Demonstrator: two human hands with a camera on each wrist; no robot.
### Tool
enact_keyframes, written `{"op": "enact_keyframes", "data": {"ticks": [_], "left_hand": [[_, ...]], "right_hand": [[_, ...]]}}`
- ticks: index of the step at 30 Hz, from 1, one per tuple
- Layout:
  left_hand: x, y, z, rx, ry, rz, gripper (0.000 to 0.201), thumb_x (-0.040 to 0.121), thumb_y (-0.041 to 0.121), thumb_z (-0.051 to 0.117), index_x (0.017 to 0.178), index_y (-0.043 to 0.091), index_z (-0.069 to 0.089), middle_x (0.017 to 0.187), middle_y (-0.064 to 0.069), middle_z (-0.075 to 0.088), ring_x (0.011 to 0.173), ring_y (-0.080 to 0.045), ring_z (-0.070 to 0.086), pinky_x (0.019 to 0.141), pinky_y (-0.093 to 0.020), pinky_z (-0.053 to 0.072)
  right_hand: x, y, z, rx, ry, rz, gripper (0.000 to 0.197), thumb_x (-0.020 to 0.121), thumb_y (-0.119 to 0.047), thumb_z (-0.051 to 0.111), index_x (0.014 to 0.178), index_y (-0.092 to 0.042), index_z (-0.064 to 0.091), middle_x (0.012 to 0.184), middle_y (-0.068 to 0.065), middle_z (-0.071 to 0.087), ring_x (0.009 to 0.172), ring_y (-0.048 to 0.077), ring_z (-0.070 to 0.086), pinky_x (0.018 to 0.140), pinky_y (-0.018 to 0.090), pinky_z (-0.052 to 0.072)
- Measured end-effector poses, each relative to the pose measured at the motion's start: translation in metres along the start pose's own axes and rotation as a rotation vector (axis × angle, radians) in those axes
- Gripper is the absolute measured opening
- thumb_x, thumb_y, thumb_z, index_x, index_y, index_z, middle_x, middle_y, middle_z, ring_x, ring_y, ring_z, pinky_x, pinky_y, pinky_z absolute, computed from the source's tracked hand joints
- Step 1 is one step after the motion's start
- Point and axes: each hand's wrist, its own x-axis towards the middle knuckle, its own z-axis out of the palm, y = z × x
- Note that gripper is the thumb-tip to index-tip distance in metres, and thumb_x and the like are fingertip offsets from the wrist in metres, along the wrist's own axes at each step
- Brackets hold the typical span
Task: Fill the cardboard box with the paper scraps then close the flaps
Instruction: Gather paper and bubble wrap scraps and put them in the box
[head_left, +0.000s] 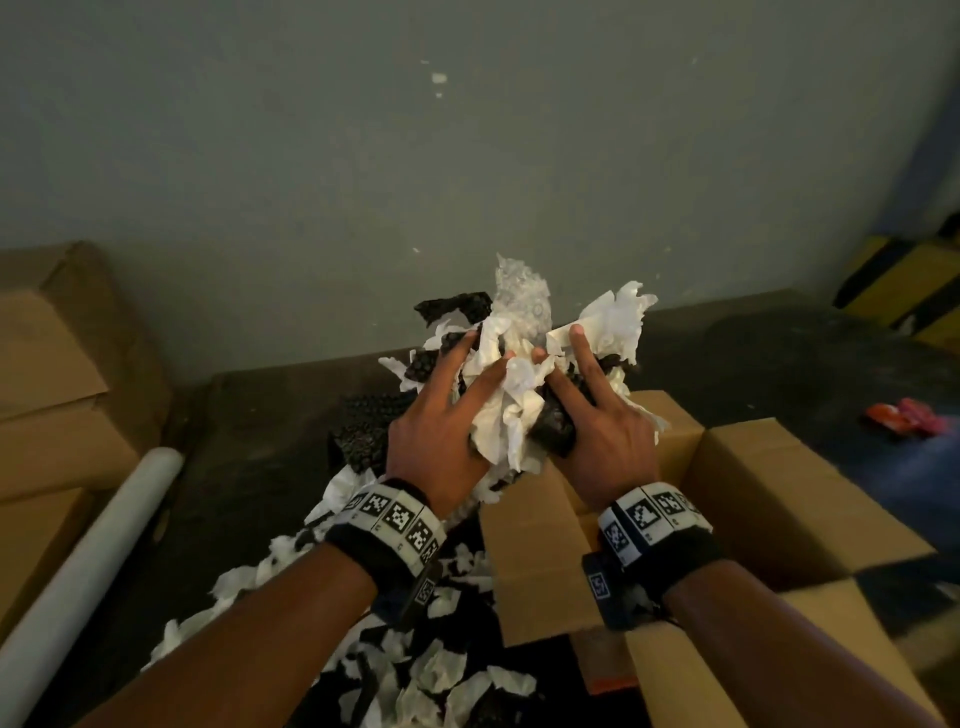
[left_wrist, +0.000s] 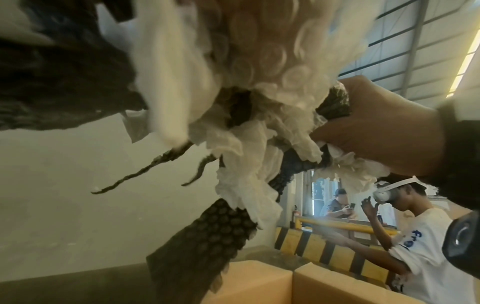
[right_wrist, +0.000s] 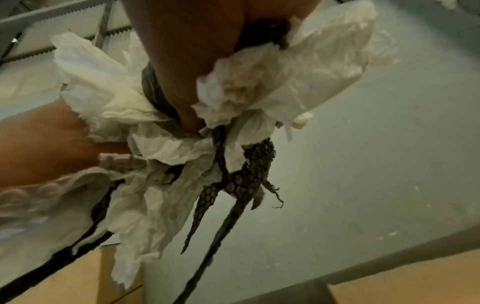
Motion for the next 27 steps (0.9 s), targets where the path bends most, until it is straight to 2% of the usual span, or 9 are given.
{"op": "enact_keyframes", "data": {"ticks": [4, 10, 12, 15, 18, 20, 22, 25, 27], "left_hand": [[0.036, 0.054, 0.053, -0.039, -0.016, 0.032, 0.078, 0.088, 0.054, 0.069, 0.154, 0.039, 0.031, 0.168, 0.001, 0.018, 0.135, -0.025, 0.051, 0.078, -0.041, 0.062], [0.059, 0.131, 0.146, -0.104, -0.131, -0.015, 0.077, 0.088, 0.055, 0.067, 0.154, 0.041, 0.031, 0.168, 0.006, 0.011, 0.137, -0.021, 0.048, 0.088, -0.039, 0.059], [0.057, 0.144, 0.168, -0.124, -0.176, -0.049, 0.076, 0.088, 0.051, 0.069, 0.154, 0.041, 0.033, 0.168, 0.006, 0.013, 0.136, -0.021, 0.049, 0.089, -0.039, 0.058], [0.05, 0.16, 0.208, -0.125, -0.297, -0.13, 0.077, 0.086, 0.045, 0.073, 0.153, 0.041, 0.035, 0.167, 0.008, 0.011, 0.137, -0.023, 0.047, 0.093, -0.04, 0.056], [0.039, 0.162, 0.242, -0.134, -0.4, -0.194, 0.083, 0.08, 0.041, 0.079, 0.152, 0.037, 0.038, 0.167, 0.007, 0.011, 0.14, -0.024, 0.044, 0.094, -0.04, 0.055], [0.031, 0.158, 0.263, -0.13, -0.503, -0.229, 0.089, 0.078, 0.04, 0.082, 0.154, 0.034, 0.036, 0.168, 0.004, 0.007, 0.146, -0.026, 0.035, 0.102, -0.041, 0.051], [0.024, 0.152, 0.283, -0.103, -0.645, -0.273, 0.105, 0.074, 0.048, 0.085, 0.158, 0.034, 0.024, 0.168, 0.0, -0.001, 0.153, -0.031, 0.021, 0.112, -0.047, 0.043], [0.019, 0.143, 0.298, -0.046, -0.955, -0.402, 0.132, 0.06, 0.075, 0.081, 0.159, 0.043, 0.001, 0.169, -0.003, -0.015, 0.155, -0.039, 0.007, 0.118, -0.061, 0.028], [0.022, 0.142, 0.298, -0.009, -1.115, -0.401, 0.136, 0.056, 0.084, 0.076, 0.158, 0.046, -0.006, 0.169, -0.004, -0.016, 0.155, -0.04, 0.004, 0.12, -0.063, 0.02]], "right_hand": [[-0.004, 0.075, -0.026, -0.078, -0.009, 0.034, 0.086, 0.082, -0.04, 0.081, 0.155, -0.03, 0.038, 0.168, 0.008, 0.017, 0.107, 0.036, 0.069, 0.067, 0.039, 0.058], [-0.029, 0.192, -0.042, -0.148, -0.177, 0.117, 0.081, 0.082, -0.041, 0.079, 0.153, -0.032, 0.04, 0.168, 0.001, 0.016, 0.104, 0.034, 0.069, 0.063, 0.036, 0.054], [-0.035, 0.216, -0.037, -0.165, -0.296, 0.144, 0.076, 0.087, -0.042, 0.072, 0.154, -0.034, 0.037, 0.169, -0.002, 0.01, 0.111, 0.036, 0.066, 0.071, 0.04, 0.055], [-0.045, 0.253, -0.022, -0.127, -0.525, 0.196, 0.08, 0.09, -0.048, 0.069, 0.157, -0.038, 0.026, 0.17, -0.006, 0.003, 0.126, 0.037, 0.057, 0.088, 0.047, 0.056], [-0.051, 0.278, -0.001, -0.111, -0.683, 0.187, 0.082, 0.088, -0.048, 0.069, 0.156, -0.039, 0.024, 0.17, -0.006, 0.004, 0.127, 0.036, 0.056, 0.094, 0.047, 0.055], [-0.054, 0.289, 0.016, -0.096, -0.797, 0.185, 0.082, 0.087, -0.046, 0.072, 0.155, -0.037, 0.028, 0.17, -0.004, 0.004, 0.129, 0.037, 0.054, 0.097, 0.047, 0.052], [-0.059, 0.3, 0.035, -0.068, -0.946, 0.194, 0.095, 0.079, -0.047, 0.08, 0.156, -0.032, 0.026, 0.17, 0.001, 0.003, 0.138, 0.038, 0.045, 0.106, 0.048, 0.044], [-0.064, 0.311, 0.057, -0.057, -1.168, 0.138, 0.125, 0.067, -0.056, 0.087, 0.16, -0.029, 0.009, 0.169, 0.006, -0.002, 0.152, 0.034, 0.019, 0.122, 0.047, 0.024], [-0.061, 0.313, 0.063, -0.057, -1.259, 0.129, 0.135, 0.063, -0.06, 0.088, 0.161, -0.031, 0.001, 0.17, 0.004, -0.004, 0.154, 0.032, 0.009, 0.123, 0.05, 0.02]]}}
